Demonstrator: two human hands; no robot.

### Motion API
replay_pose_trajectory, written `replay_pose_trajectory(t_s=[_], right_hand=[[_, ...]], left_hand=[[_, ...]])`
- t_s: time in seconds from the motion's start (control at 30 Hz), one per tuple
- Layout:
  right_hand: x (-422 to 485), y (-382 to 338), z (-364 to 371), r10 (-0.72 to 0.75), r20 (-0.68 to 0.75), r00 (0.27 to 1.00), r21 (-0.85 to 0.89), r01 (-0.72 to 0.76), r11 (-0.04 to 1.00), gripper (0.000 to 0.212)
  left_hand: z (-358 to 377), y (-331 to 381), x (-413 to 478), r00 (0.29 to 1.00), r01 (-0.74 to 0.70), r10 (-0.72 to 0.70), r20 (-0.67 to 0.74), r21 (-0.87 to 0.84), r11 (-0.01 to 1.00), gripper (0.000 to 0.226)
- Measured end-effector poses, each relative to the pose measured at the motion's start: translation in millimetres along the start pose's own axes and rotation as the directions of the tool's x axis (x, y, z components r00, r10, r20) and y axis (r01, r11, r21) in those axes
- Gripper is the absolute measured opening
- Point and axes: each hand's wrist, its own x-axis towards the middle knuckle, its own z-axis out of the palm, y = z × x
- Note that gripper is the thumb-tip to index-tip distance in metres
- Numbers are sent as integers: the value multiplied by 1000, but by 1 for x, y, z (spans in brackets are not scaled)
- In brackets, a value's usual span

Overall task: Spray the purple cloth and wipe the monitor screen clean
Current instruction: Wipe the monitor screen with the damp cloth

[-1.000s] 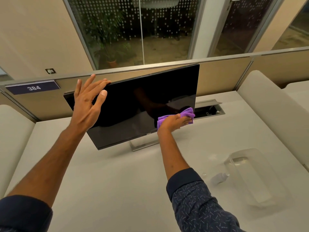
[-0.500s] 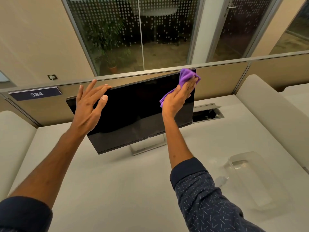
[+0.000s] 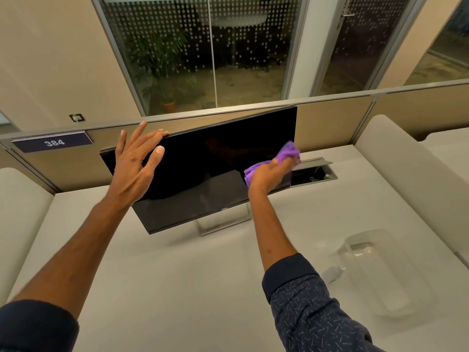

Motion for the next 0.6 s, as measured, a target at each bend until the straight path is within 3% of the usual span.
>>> replay_pose_trajectory(t_s=[0.1, 0.2, 0.3, 0.43, 0.6], right_hand=[[8, -28, 21, -351, 80, 933, -119, 358, 926, 63], [11, -41, 38, -517, 172, 839, -231, 544, 807, 65], [18, -31, 34, -543, 177, 821, -279, 571, 772, 64], [20, -9, 21, -444, 128, 887, -293, 461, 837, 64], [24, -26, 23, -516, 154, 843, -301, 537, 788, 68]], left_hand=[[-1, -1, 1, 999, 21, -21, 25, 5, 1000, 57], [0, -2, 1, 1000, 13, -13, 22, 6, 1000, 56], [0, -5, 3, 999, 16, -17, 38, 13, 1000, 56], [2, -5, 6, 1000, 10, -10, 26, 4, 1000, 56], [2, -7, 4, 999, -12, 11, 31, 27, 1000, 55]])
